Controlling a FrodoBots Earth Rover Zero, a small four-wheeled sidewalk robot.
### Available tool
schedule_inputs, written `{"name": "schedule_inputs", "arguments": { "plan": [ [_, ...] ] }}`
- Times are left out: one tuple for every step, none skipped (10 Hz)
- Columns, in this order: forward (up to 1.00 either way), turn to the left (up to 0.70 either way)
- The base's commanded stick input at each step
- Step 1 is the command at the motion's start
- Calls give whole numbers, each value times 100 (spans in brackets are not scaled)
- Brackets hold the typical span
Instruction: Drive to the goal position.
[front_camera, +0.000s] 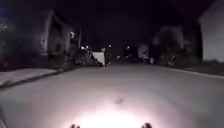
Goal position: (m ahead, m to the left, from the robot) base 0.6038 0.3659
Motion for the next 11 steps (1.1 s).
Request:
{"name": "schedule_inputs", "arguments": {
  "plan": [
    [100,-38],
    [100,-38],
    [100,-34],
    [100,-23],
    [100,-12],
    [100,-2],
    [100,-9],
    [100,-20],
    [100,-30],
    [100,-39],
    [100,-26]
  ]
}}
